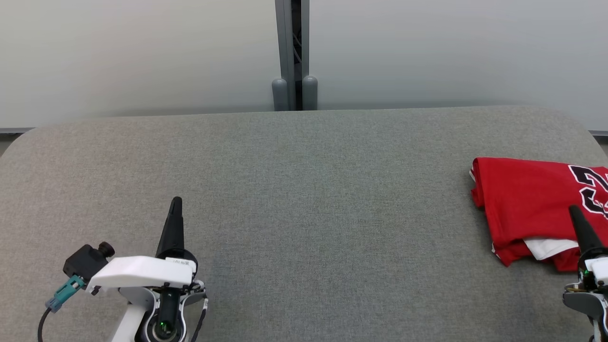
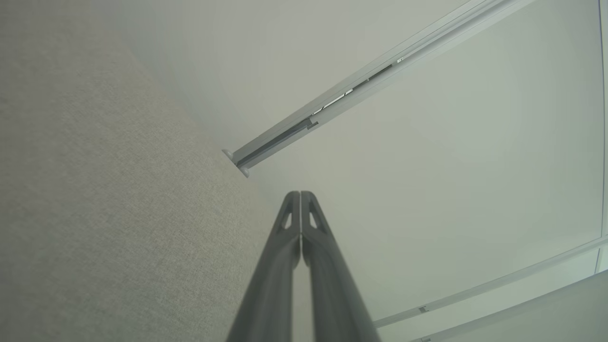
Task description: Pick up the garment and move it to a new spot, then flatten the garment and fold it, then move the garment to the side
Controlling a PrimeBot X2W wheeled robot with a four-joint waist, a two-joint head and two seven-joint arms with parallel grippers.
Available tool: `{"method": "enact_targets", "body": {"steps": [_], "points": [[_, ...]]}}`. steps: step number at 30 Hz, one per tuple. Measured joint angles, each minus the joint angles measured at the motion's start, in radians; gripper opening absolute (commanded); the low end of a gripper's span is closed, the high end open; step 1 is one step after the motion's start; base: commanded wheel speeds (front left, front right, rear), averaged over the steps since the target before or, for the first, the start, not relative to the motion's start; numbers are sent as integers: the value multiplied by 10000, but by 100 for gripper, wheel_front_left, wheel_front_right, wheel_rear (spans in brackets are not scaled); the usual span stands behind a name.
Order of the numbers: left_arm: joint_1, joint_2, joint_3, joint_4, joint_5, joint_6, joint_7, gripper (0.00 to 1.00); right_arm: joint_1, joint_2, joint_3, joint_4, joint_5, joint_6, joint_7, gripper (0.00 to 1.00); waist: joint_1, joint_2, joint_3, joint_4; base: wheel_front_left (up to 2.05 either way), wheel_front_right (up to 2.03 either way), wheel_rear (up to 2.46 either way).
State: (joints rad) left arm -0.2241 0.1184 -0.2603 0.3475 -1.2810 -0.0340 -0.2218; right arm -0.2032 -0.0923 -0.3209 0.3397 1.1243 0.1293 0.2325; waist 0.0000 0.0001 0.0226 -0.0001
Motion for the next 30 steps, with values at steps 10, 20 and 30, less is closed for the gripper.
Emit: {"method": "enact_targets", "body": {"steps": [10, 20, 30], "points": [[-283, -98, -33, 217, -828, -180, -2, 0, -241, -48, -249, 307, 796, 0, 299, 0, 0, 0, -17, 0, 0, 0, 0], [-518, -282, -73, 431, -1661, -359, -17, 0, -551, -109, -468, 608, 1624, 0, 593, 0, 0, 0, -36, 0, 0, 0, 0], [-720, -385, -113, 631, -2424, -535, -31, 0, -780, -173, -656, 895, 2385, 0, 857, 0, 0, -1, -55, 0, 0, 0, 0]]}}
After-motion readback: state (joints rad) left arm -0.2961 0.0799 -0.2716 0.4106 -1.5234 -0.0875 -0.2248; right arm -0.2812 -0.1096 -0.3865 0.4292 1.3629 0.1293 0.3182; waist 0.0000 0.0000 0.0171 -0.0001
